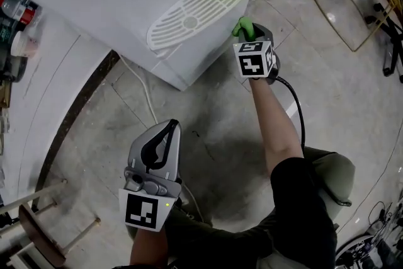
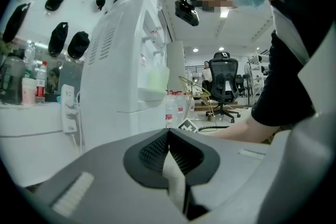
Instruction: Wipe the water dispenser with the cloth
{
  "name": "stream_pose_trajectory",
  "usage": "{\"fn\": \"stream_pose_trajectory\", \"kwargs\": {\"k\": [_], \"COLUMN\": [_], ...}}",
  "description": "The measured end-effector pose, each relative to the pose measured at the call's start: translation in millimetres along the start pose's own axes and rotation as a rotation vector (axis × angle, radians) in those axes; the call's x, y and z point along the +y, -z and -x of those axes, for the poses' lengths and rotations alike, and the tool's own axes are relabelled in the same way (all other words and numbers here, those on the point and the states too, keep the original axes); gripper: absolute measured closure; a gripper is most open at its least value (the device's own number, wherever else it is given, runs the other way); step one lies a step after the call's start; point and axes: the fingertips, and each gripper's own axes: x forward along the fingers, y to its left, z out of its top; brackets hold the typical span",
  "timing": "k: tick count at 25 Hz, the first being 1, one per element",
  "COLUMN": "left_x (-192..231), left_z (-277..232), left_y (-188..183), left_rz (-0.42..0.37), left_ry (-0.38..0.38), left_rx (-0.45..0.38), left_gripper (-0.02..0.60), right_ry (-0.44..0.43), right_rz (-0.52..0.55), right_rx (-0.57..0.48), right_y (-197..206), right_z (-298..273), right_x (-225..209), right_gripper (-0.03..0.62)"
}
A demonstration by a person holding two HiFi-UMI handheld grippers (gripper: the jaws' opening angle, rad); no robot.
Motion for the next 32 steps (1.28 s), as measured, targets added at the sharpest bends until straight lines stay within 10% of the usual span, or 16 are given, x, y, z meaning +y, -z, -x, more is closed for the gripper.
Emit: {"fn": "stream_pose_trajectory", "kwargs": {"k": [9, 23, 32], "left_x": [12.5, 14.0, 24.5], "left_z": [-3.9, 23.8, 44.5], "left_y": [16.0, 8.8, 9.0], "left_rz": [0.038, 0.06, 0.027], "left_ry": [-0.023, 0.004, -0.057], "left_rx": [0.036, 0.015, 0.051], "left_gripper": [0.578, 0.578, 0.578], "right_ry": [0.024, -0.329, -0.345], "right_rz": [-0.095, -0.155, -0.195], "right_rx": [-0.028, 0.051, 0.099], "right_y": [24.4, 89.4, 78.5], "right_z": [29.0, 105.7, 87.8], "right_x": [-2.1, 217.4, 244.2], "right_gripper": [0.476, 0.476, 0.474]}}
